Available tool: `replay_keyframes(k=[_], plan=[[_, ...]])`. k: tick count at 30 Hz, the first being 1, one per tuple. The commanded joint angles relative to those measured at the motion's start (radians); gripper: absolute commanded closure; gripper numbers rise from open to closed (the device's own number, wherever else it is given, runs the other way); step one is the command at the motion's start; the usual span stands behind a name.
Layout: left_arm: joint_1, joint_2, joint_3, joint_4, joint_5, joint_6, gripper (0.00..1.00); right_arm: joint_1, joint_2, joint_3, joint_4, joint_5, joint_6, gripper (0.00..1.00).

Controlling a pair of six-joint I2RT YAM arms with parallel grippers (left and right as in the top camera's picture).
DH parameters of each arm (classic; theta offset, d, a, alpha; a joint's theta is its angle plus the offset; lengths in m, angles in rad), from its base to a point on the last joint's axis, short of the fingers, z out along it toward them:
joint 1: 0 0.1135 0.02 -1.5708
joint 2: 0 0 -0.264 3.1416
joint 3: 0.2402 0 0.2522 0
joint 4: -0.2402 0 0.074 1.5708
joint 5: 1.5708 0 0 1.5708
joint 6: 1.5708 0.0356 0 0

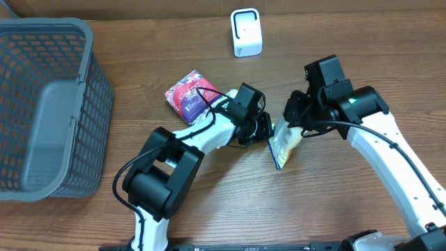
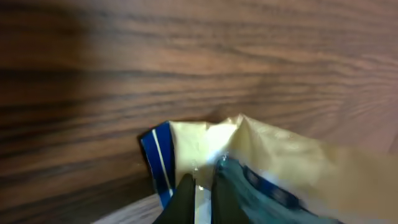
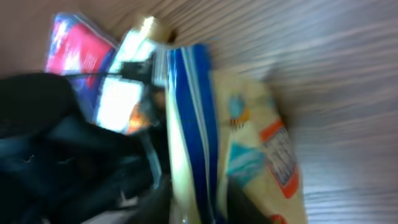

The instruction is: Scan the item barcode

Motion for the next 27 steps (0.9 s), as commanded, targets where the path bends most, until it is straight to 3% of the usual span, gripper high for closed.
replay_keyframes(k=[1,2,3,9,16,27], plan=[[-0.019,0.018,-0.002,0.014,0.035,-0.018,0.96,0.001,-0.014,0.011,0.01,-0.125,-0.006,0.52],[-0.019,0.018,-0.002,0.016,0.035,-0.018,0.96,0.001,-0.014,0.007,0.01,-0.145,-0.005,0.42],[-0.019,0.018,-0.002,0.02,0.034,-0.017,0.96,0.001,-0.014,0.002,0.011,-0.172,0.004,0.38],[-0.015,0.018,-0.002,0.05,0.035,-0.011,0.96,0.023,-0.014,-0.021,0.104,-0.295,0.032,0.37],[0.066,-0.016,-0.002,-0.024,0.058,0.045,0.96,0.057,-0.014,-0.021,0.179,-0.277,0.076,0.35],[0.286,-0.291,-0.002,-0.204,-0.069,0.203,0.96,0.061,0.057,-0.043,0.262,-0.234,0.074,0.32]])
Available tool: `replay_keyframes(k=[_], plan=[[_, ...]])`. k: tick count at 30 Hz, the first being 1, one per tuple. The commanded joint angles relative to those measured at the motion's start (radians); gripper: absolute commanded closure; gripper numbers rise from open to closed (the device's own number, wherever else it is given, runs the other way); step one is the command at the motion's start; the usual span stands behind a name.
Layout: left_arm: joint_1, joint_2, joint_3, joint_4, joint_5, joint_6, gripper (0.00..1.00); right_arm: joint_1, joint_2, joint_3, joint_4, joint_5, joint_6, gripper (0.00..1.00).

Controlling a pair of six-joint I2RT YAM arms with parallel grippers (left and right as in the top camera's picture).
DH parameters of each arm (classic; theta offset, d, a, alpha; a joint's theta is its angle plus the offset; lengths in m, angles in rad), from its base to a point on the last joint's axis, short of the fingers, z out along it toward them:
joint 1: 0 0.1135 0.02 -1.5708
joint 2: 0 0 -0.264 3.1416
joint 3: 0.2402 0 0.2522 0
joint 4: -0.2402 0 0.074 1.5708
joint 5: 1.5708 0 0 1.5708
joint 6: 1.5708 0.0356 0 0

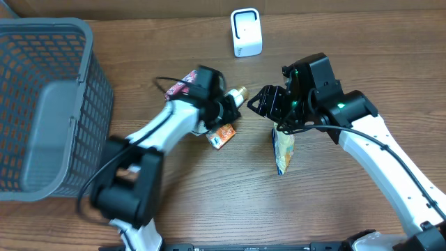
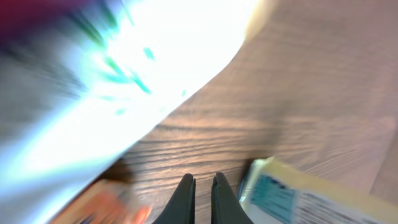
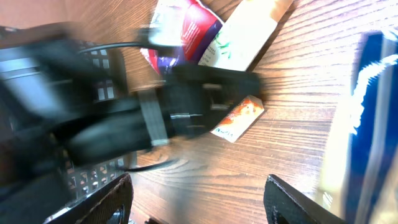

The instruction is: Scan the item barcode

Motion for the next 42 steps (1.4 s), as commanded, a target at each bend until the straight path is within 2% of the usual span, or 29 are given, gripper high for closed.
replay_keyframes(k=[1,6,10,13,14,16,18,20,22,23,25,29,31,33,35,39,42], plan=[[0.032,-0.15,0.0,-0.014,-0.06,0.088,0.96,0.007,0.059,-0.011,0.054,-0.022,0.0,0.32],[0.066,-0.311,0.0,-0.062,-0.116,0.098,0.96,0.047,0.116,-0.011,0.159,-0.06,0.004,0.32],[0.073,-0.426,0.0,-0.135,-0.174,0.136,0.96,0.061,0.107,0.011,0.133,0.109,-0.03,0.32],[0.072,-0.478,0.0,-0.211,-0.23,0.154,0.96,0.01,0.084,0.128,-0.064,0.312,-0.057,0.28],[0.072,-0.481,0.0,-0.242,-0.24,0.154,0.96,-0.04,0.082,0.207,-0.201,0.434,-0.057,0.19],[0.072,-0.476,0.0,-0.27,-0.24,0.154,0.96,-0.142,0.082,0.273,-0.353,0.532,-0.079,0.11],[0.071,-0.474,0.0,-0.284,-0.239,0.154,0.96,-0.241,0.083,0.275,-0.433,0.523,-0.147,0.0],[0.071,-0.472,0.0,-0.296,-0.236,0.154,0.96,-0.31,0.089,0.26,-0.476,0.471,-0.231,0.0],[0.071,-0.465,0.0,-0.303,-0.236,0.154,0.95,-0.379,0.097,0.225,-0.5,0.291,-0.393,0.01],[0.071,-0.46,0.0,-0.303,-0.236,0.154,0.94,-0.399,0.1,0.204,-0.508,0.2,-0.465,0.05],[0.071,-0.449,0.0,-0.301,-0.241,0.153,0.91,-0.403,0.1,0.166,-0.517,0.157,-0.52,0.07],[0.073,-0.422,0.0,-0.299,-0.273,0.125,0.85,-0.291,0.1,0.129,-0.502,0.29,-0.505,0.06],[0.073,-0.412,0.0,-0.301,-0.286,0.119,0.77,-0.199,0.1,0.128,-0.493,0.375,-0.452,0.05],[0.073,-0.406,0.0,-0.308,-0.294,0.119,0.74,-0.082,0.108,0.126,-0.485,0.497,-0.381,0.0],[0.073,-0.404,0.0,-0.315,-0.303,0.119,0.71,0.023,0.126,0.118,-0.483,0.627,-0.293,0.0],[0.073,-0.404,0.0,-0.329,-0.315,0.119,0.56,0.182,0.179,0.081,-0.486,0.814,-0.14,0.0],[0.073,-0.404,0.0,-0.338,-0.315,0.12,0.52,0.258,0.25,0.066,-0.507,0.929,-0.036,0.0]])
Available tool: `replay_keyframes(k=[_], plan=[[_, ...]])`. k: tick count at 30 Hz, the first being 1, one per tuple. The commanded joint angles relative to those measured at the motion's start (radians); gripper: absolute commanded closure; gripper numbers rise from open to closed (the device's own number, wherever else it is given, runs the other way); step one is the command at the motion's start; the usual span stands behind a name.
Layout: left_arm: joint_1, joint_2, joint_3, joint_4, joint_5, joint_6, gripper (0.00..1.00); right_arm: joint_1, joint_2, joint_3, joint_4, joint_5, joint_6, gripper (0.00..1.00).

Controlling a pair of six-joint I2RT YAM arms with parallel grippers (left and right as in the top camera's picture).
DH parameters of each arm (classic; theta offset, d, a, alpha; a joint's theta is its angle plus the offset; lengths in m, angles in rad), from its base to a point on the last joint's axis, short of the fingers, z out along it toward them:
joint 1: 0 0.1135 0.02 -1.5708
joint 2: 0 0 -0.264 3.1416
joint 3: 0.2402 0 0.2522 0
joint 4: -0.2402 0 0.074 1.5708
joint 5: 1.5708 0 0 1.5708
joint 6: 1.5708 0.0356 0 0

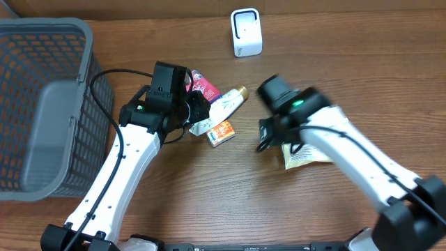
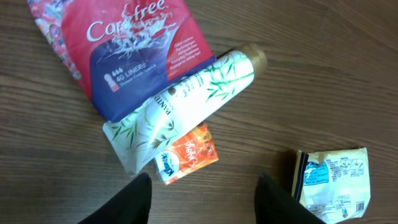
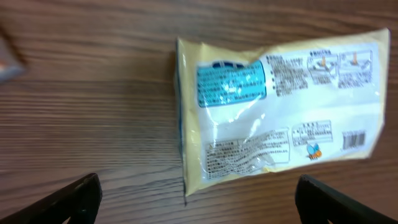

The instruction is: Scan the item barcode

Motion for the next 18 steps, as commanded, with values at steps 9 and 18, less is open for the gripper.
replay_keyframes(k=[9,18], plan=[[0.006,0.002,0.0,-0.035,-0.021,0.004,0.42,0.075,0.265,-0.03,-0.055,0.356,0.317,0.0],[0.005,0.002,0.0,-0.049,-0.021,0.004,0.38,0.066,0.357,-0.036,0.011,0.376,0.315,0.0]])
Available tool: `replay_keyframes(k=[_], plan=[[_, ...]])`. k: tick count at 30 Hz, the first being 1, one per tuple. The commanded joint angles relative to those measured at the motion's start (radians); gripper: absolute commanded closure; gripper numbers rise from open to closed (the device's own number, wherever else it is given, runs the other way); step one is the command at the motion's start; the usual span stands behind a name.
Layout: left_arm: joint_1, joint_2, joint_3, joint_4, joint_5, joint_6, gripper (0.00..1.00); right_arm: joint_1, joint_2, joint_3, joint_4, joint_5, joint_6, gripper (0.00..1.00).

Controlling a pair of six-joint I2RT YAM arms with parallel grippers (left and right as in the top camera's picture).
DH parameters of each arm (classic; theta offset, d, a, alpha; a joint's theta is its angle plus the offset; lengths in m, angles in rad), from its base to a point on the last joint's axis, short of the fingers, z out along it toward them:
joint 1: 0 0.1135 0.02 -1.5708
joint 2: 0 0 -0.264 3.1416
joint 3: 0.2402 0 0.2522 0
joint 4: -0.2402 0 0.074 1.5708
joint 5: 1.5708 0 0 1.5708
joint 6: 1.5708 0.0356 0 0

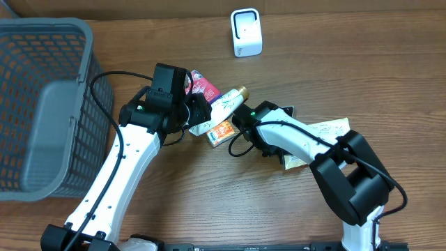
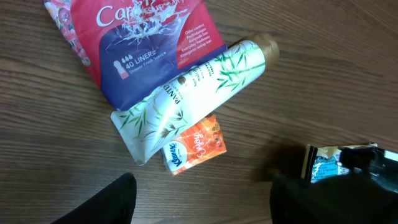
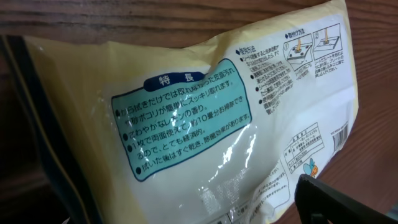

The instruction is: Scan the item barcode

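Note:
The yellow snack packet (image 1: 327, 130) lies flat on the table right of centre, its printed back up. It fills the right wrist view (image 3: 205, 118). My right gripper (image 1: 273, 145) sits low over the packet's left end with its jaws spread; only one finger (image 3: 323, 199) shows. The white scanner (image 1: 246, 32) stands at the back of the table. My left gripper (image 2: 202, 186) hangs open above the other items, holding nothing; the packet's end (image 2: 323, 168) shows at the right edge of its view.
A red Carefree pack (image 2: 143, 43), a white Pantene tube (image 2: 186, 93) and a small orange Kleenex pack (image 2: 194, 144) lie together left of the packet. A grey mesh basket (image 1: 42, 104) stands at the table's left edge.
My right gripper was well above the packet with the whole packet in view; now it is close down on the packet's left end. The left gripper has barely shifted.
Both grippers were shut on the yellow packet, which stood on edge mid-table. Then the left gripper was shut over the item cluster and the right was open beside the packet. Later the packet lay flat, both grippers open above; now the right is low over it.

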Motion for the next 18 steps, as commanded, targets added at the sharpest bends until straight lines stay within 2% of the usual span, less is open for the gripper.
replay_keyframes(k=[1,6,8,10,12,13,14,15,16,18], plan=[[0.005,0.002,0.0,-0.01,-0.014,0.005,0.38,-0.017,0.026,-0.011,0.023,0.054,0.021,0.01],[0.006,0.002,0.0,-0.011,-0.014,0.005,0.38,-0.08,0.031,-0.055,0.076,0.05,0.014,0.01],[0.006,0.002,0.0,-0.011,-0.014,0.005,0.37,-0.108,0.031,-0.082,0.102,0.047,0.013,0.04],[0.006,0.002,0.0,-0.011,-0.014,0.005,0.37,-0.13,0.031,-0.107,0.14,0.016,-0.021,0.16],[0.006,0.002,0.0,-0.01,-0.014,0.005,0.37,-0.149,0.031,-0.123,0.169,-0.028,-0.051,0.37],[0.006,0.002,0.0,-0.011,-0.014,0.005,0.37,-0.154,0.031,-0.123,0.171,-0.039,-0.05,0.54],[0.006,0.002,0.0,-0.01,-0.014,0.005,0.37,-0.158,0.031,-0.121,0.173,-0.057,-0.05,0.75],[0.006,0.002,0.0,-0.01,-0.014,0.005,0.37,-0.158,0.031,-0.114,0.171,-0.067,-0.05,0.87],[0.006,0.002,0.0,-0.01,-0.014,0.005,0.37,-0.158,0.031,-0.106,0.167,-0.078,-0.05,0.95],[0.005,0.002,0.0,-0.01,-0.014,0.005,0.37,-0.158,0.029,-0.066,0.136,-0.107,-0.05,0.96]])
